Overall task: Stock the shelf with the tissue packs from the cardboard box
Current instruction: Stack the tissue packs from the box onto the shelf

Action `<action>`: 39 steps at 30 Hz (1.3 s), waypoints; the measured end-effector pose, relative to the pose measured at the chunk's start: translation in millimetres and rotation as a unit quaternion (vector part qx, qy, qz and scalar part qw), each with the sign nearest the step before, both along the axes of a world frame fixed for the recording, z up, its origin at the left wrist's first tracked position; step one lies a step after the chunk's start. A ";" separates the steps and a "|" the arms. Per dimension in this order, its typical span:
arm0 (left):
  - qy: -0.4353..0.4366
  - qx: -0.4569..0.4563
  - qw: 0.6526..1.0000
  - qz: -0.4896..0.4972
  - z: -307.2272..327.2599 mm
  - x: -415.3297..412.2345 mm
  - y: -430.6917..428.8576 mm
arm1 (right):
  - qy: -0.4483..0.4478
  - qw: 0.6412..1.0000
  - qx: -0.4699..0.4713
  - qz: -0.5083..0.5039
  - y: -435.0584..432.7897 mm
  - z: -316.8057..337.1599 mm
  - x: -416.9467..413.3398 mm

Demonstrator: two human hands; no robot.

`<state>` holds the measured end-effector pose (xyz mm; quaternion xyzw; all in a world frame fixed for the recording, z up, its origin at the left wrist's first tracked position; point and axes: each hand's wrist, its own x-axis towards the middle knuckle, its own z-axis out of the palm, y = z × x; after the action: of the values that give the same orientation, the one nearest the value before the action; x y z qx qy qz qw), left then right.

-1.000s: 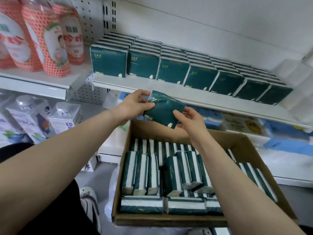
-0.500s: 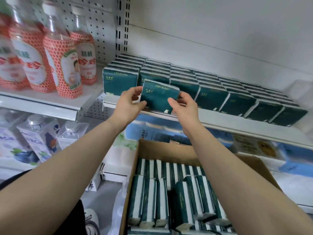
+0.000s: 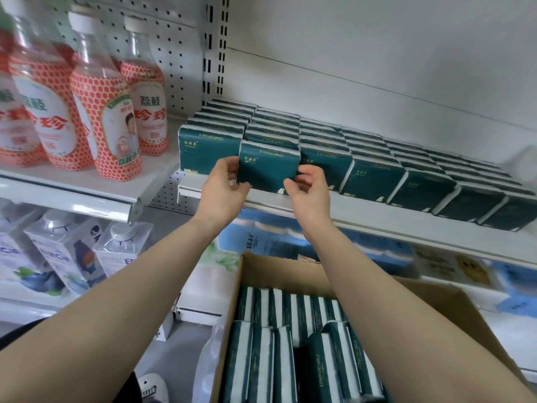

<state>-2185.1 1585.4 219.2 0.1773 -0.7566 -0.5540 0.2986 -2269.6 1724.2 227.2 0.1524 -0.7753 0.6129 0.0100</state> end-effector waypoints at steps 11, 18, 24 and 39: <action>-0.045 -0.059 0.997 -0.009 -3.2 -2.4 -1.4 | -0.005 1.000 0.007 0.009 -2.5 -1.3 4.0; -0.007 -0.035 0.999 -0.003 -3.2 1.9 12.5 | 0.003 1.000 0.020 0.021 14.2 2.7 14.5; 0.033 -0.082 0.995 -0.055 -13.0 15.9 53.9 | 0.015 0.999 0.039 0.003 57.1 -11.5 38.2; -0.243 -0.181 0.863 -0.404 -84.5 39.8 139.4 | -0.085 0.912 0.401 -0.013 182.7 -96.8 98.3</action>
<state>-2145.3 1724.8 134.7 -0.0723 -0.8974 -0.4190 -0.1180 -2171.4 1906.9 130.4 0.0805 -0.9558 0.2605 -0.1098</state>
